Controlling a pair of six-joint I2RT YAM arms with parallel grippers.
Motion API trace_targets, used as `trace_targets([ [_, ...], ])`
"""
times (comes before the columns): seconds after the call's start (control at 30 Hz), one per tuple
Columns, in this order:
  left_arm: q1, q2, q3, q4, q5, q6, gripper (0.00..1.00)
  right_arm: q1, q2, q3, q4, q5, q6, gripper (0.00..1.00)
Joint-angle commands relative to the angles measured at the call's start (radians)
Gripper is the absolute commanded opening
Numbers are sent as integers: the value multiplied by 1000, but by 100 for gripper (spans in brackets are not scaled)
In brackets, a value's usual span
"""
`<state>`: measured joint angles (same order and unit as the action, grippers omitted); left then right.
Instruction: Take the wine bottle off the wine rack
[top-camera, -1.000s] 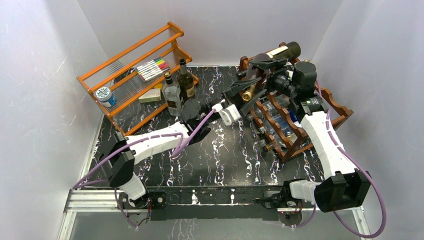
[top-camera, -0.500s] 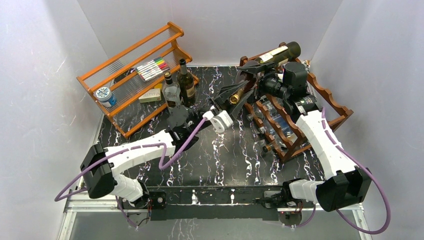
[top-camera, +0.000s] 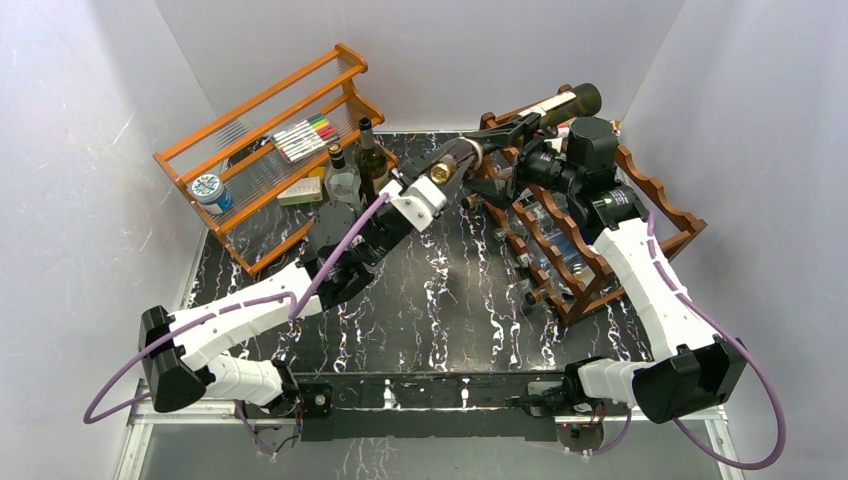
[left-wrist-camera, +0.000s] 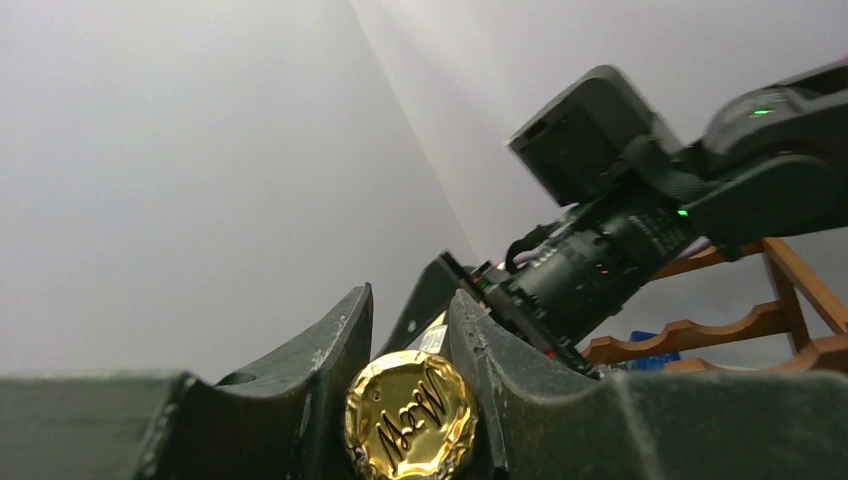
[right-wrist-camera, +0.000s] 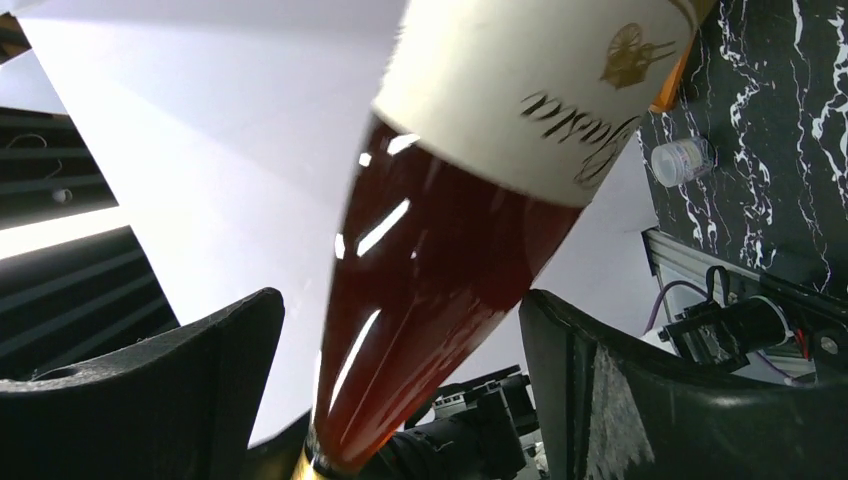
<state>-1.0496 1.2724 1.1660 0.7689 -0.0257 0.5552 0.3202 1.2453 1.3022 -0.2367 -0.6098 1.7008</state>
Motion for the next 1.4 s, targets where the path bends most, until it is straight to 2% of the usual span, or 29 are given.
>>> trace_targets([
  [0.0, -6, -86, 120, 69, -208, 57, 0, -32, -31, 117, 146, 54, -52, 98],
  [0.13, -6, -61, 130, 55, -418, 13, 0, -32, -53, 123, 103, 64, -135, 98],
  [0.27, -3, -49, 119, -78, -548, -78, 0, -34, -36, 200, 61, 73, -296, 98],
  [0.43, 8, -35, 110, -269, -666, -185, 0, -34, 50, 350, -35, 84, -569, 98],
  [0.57, 43, -63, 75, -397, -703, -264, 0, -37, 70, 427, -102, 138, -885, 98],
  [0.77, 238, -96, 80, -661, -580, -477, 0, -39, 38, 467, -206, 465, -1326, 98],
  [0.9, 358, -93, 95, -729, -505, -538, 0, -38, -16, 424, -163, 673, -1448, 98],
  [1.07, 522, -99, 76, -713, -414, -589, 0, -38, -75, 346, -59, 659, -1485, 98],
  [1.2, 681, -89, 72, -704, -332, -665, 0, -39, -78, 328, -59, 643, -1491, 98],
  [1.37, 778, -88, 37, -651, -270, -690, 0, -38, -79, 302, -76, 634, -1496, 98],
])
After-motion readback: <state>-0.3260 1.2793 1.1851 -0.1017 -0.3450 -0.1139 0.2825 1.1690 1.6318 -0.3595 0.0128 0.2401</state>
